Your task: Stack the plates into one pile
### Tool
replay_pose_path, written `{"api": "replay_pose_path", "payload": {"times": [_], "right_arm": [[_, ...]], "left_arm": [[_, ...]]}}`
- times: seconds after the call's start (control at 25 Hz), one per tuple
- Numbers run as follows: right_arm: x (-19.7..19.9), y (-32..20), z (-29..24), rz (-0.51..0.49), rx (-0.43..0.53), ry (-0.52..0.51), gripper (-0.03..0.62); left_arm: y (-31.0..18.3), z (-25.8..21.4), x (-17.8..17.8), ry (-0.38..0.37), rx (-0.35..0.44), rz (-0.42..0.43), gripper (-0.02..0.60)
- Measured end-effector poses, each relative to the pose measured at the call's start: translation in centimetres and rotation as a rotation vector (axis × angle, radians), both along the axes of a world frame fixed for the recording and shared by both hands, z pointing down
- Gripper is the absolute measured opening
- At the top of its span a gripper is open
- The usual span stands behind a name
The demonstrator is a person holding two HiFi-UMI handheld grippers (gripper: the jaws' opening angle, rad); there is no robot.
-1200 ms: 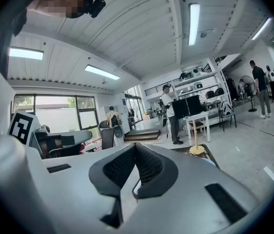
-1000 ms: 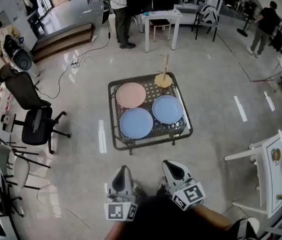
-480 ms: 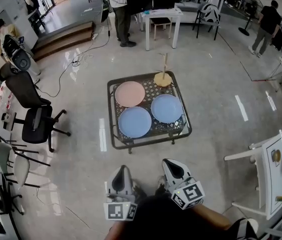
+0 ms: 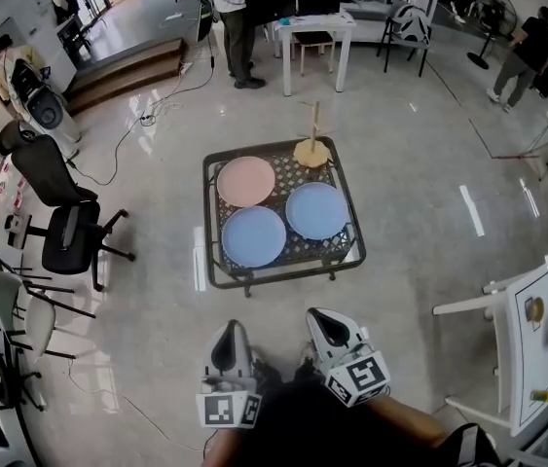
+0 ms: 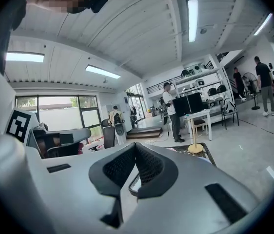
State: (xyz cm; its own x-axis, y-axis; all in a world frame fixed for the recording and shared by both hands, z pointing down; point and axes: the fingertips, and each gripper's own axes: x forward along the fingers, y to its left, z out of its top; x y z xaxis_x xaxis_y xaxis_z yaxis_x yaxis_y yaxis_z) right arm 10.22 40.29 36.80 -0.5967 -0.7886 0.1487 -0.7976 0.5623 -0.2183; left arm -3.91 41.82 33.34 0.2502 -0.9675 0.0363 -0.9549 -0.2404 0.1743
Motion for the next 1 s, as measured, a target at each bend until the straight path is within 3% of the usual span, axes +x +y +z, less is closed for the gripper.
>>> {"api": "replay_pose_path", "payload": {"times": [0.56, 1.0], "right_arm": [[0.8, -1.5, 1.6, -0.051, -0.036, -0.023, 0.008], [-0.7, -8.4, 1.9, -0.015, -0.04, -0.002, 0.008]], "left_arm": [[-0.9, 1.2, 0.6, -0.007, -0.036, -0.063, 0.015], [-8.7, 2.0, -0.5, 0.018, -0.041, -0.009, 0.015]]}}
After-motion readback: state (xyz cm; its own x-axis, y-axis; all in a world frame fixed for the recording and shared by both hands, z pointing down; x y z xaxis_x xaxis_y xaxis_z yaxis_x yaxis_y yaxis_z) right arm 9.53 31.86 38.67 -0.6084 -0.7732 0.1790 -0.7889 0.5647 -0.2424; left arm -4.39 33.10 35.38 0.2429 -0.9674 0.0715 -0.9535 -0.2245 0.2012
